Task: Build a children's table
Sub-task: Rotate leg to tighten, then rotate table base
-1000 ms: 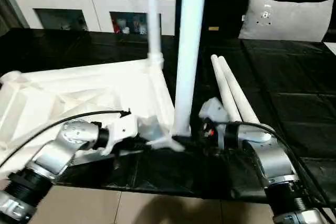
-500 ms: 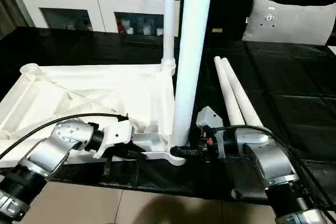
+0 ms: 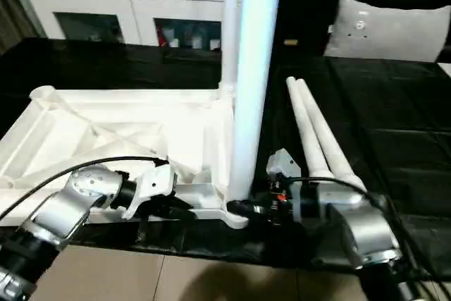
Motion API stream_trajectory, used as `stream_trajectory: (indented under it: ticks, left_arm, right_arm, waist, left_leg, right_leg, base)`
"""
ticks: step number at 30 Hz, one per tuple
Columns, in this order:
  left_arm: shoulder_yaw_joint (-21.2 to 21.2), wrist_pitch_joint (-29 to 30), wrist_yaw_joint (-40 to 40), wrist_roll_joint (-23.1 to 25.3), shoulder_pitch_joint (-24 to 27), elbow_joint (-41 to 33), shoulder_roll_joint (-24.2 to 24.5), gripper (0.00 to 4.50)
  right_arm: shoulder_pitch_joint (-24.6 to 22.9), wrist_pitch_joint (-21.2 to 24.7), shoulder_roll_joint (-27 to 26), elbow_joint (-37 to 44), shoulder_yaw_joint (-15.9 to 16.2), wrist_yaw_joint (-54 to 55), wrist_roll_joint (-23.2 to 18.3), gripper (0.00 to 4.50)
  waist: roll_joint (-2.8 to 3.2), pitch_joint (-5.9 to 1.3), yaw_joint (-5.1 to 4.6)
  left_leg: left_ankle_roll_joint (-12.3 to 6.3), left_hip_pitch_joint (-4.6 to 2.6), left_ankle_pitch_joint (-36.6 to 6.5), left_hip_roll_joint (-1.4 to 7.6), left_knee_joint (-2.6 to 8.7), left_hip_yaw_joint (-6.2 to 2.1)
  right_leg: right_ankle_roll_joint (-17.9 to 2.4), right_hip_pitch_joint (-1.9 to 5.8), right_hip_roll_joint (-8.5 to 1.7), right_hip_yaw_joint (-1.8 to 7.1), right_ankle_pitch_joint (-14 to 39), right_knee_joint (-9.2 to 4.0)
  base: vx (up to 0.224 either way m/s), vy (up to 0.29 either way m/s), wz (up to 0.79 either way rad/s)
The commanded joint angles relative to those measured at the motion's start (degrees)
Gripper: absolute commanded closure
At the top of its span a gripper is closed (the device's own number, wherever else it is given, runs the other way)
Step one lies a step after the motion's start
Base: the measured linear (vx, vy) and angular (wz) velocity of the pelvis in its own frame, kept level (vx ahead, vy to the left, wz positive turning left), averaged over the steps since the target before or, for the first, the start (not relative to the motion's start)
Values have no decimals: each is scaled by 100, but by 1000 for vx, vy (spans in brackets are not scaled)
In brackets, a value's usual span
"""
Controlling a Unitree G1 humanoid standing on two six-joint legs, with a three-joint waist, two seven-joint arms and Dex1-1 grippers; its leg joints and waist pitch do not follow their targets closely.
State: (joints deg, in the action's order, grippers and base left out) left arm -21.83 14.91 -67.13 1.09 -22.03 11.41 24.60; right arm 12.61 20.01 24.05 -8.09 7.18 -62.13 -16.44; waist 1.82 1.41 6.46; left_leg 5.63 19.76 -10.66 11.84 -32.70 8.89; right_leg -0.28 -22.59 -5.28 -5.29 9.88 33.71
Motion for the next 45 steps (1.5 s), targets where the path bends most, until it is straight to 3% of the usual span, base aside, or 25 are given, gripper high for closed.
stream_trajectory:
  ticks: [1, 2, 3, 5, 6, 9, 10, 12, 13, 14, 15, 16, 17, 19, 20, 21, 25, 29, 30, 31, 33, 37, 41, 45]
  left_arm:
    - [-249, 492, 549, 59, 128, -74, -454, 450]
    - [-80, 934, 1011, -11, 150, -202, -801, 450]
    - [-80, 934, 1011, -11, 150, -202, -801, 450]
    - [103, 1406, 1517, -108, 157, -351, -1241, 450]
    - [190, 1620, 1786, -134, 153, -409, -1478, 450]
    - [340, 1804, 2299, -104, 101, -394, -1885, 450]
    - [437, 1766, 2808, 49, -17, -241, -2231, 450]
    - [479, 1734, 3113, 160, -123, -131, -2471, 450]
    - [472, 1728, 3117, 169, -126, -131, -2471, 450]
    - [362, 1578, 3102, 275, -167, -114, -2416, 450]
    - [362, 1578, 3102, 275, -167, -114, -2416, 450]
    - [286, 1523, 3072, 343, -173, -131, -2350, 450]
    - [225, 1471, 3054, 385, -172, -147, -2279, 450]
    - [126, 1318, 2941, 487, -167, -120, -2054, 450]
    - [126, 1224, 2907, 521, -174, -85, -1998, 450]
    - [127, 1121, 2878, 553, -182, -46, -1958, 450]
    - [1, 636, 2818, 742, -228, 92, -1729, 450]
    - [15, 203, 3086, 840, -273, 323, -1655, 450]
    - [15, 203, 3086, 840, -273, 323, -1655, 450]
    - [55, 144, 2954, 687, -250, 275, -1668, 407]
    - [117, 146, 2826, 530, -190, 136, -1695, 396]
    - [94, 27, 2821, 560, -93, 6, -1610, 364]
    - [354, 232, 2845, 410, 143, -438, -1466, 334]
    - [737, 683, 2781, 268, 450, -1064, -1079, 302]
  right_arm:
    - [80, 67, -418, -28, 193, 743, 179, 203]
    - [169, 231, -755, -166, 86, 1357, 282, 203]
    - [169, 231, -755, -166, 86, 1357, 282, 203]
    - [288, 405, -1139, -342, -25, 2019, 389, 203]
    - [371, 477, -1346, -473, -86, 2426, 485, 203]
    - [552, 579, -1698, -786, -217, 3201, 654, 203]
    - [719, 405, -1998, -1143, -323, 3854, 830, 203]
    - [816, 230, -2222, -1360, -421, 4334, 969, 203]
    - [818, 227, -2231, -1362, -430, 4347, 967, 147]
    - [827, 194, -2302, -1383, -534, 4456, 928, 133]
    - [827, 194, -2302, -1383, -534, 4456, 928, 133]
    - [833, 151, -2328, -1405, -598, 4505, 924, 127]
    - [838, 128, -2351, -1422, -660, 4534, 892, 113]
    - [807, -22, -2287, -1362, -681, 4503, 916, 89]
    - [788, -94, -2247, -1322, -669, 4492, 951, 85]
    - [768, -203, -2192, -1292, -638, 4467, 993, 79]
    - [594, -485, -1867, -1033, -497, 4362, 1226, 34]
    - [191, -257, -1710, -150, -713, 3992, 837, 2]
    - [191, -257, -1710, -150, -713, 3992, 837, 2]
    - [13, -249, -1625, 180, -727, 3880, 740, 0]
    - [-188, -369, -1463, 494, -674, 3767, 723, 0]
    - [-415, -263, -1186, 818, -564, 3571, 793, 0]
    - [-735, -1, -656, 1324, -380, 2629, 473, 0]
    - [-673, 140, -377, 1476, -370, 2001, 66, 0]
  waist:
    - [-77, -198, -23]
    - [-91, -181, -69]
    - [-88, -151, -125]
    - [-96, -129, -207]
    - [-69, -139, -248]
    - [-82, -140, -383]
    - [-66, -140, -390]
    - [-55, -160, -442]
    - [-58, -164, -454]
    - [-101, -177, -448]
    - [-62, -176, -423]
    - [-63, -169, -422]
    - [-16, -191, -395]
    - [-27, -198, -367]
    - [-3, -215, -341]
    - [-3, -245, -318]
    - [-45, -262, -253]
    - [-63, -305, -105]
    - [-65, -300, -105]
    - [-28, -296, -102]
    - [-31, -274, -106]
    - [-51, -256, -101]
    - [-62, -247, -96]
    - [-37, -229, -129]
  left_leg:
    - [-142, 33, -1614, 79, 414, 41]
    - [-84, 26, -1758, 57, 424, 29]
    - [-39, 19, -1933, 33, 418, 19]
    - [-18, -24, -2204, 0, 400, -8]
    - [-31, -52, -2293, -4, 399, -19]
    - [-52, -57, -2405, -42, 385, -36]
    - [-67, -63, -2413, -46, 382, -38]
    - [-109, -69, -2367, -53, 379, -34]
    - [-128, -57, -2343, -46, 391, -35]
    - [-190, -22, -2277, -37, 413, -34]
    - [-218, -27, -2223, -21, 429, -32]
    - [-229, -24, -2224, -15, 434, -23]
    - [-230, -17, -2128, 6, 448, -29]
    - [-233, 26, -2014, 25, 467, -29]
    - [-229, 37, -1873, 36, 462, -18]
    - [-222, 48, -1641, 63, 452, -5]
    - [-262, 74, -1223, 58, 413, 50]
    - [-442, 116, -553, 54, 337, 70]
    - [-471, 137, -530, 49, 343, 64]
    - [-457, 129, -563, 52, 346, 65]
    - [-409, 128, -796, 59, 366, 65]
    - [-324, 123, -1010, 80, 389, 56]
    - [-405, 139, -1105, 87, 378, 59]
    - [-409, 138, -1223, 89, 390, 45]
  right_leg:
    - [-797, 247, -273, 225, 2421, -478]
    - [-625, 250, -280, 205, 2859, -521]
    - [-471, 227, -283, 173, 3275, -584]
    - [-225, 207, -282, 111, 3784, -676]
    - [-152, 193, -282, 84, 3851, -727]
    - [-98, 173, -242, 25, 3792, -772]
    - [-87, 163, -247, 23, 3797, -788]
    - [-71, 161, -245, 14, 3683, -813]
    - [-89, 172, -242, 18, 3588, -803]
    - [-104, 201, -239, 40, 3434, -778]
    - [-166, 177, -244, 81, 3303, -753]
    - [-195, 172, -243, 92, 3261, -751]
    - [-268, 186, -258, 122, 3065, -716]
    - [-380, 210, -255, 149, 2754, -664]
    - [-447, 221, -265, 174, 2542, -634]
    - [-565, 233, -266, 200, 2126, -580]
    - [-785, 265, -261, 228, 1571, -503]
    - [-794, 291, -248, 266, 792, -379]
    - [-824, 305, -251, 255, 757, -362]
    - [-839, 295, -254, 252, 804, -370]
    - [-785, 296, -268, 247, 1205, -423]
    - [-691, 277, -254, 248, 1479, -450]
    - [-687, 291, -262, 253, 1516, -458]
    - [-700, 279, -251, 234, 1755, -475]
  base:
    - [0, 0, 0]
    - [0, 0, 0]
    - [0, 0, 0]
    - [0, 0, 0]
    - [0, 0, 0]
    - [0, 0, 0]
    - [0, 0, 0]
    - [0, 0, 0]
    - [0, 0, 0]
    - [0, 0, 0]
    - [0, 0, 0]
    - [0, 0, 0]
    - [0, 0, 0]
    - [0, 0, 0]
    - [0, 0, 0]
    - [0, 0, 0]
    - [0, 0, 0]
    - [0, 0, 0]
    - [0, 0, 0]
    - [0, 0, 0]
    - [0, 0, 0]
    - [0, 0, 0]
    - [0, 0, 0]
    - [0, 0, 0]
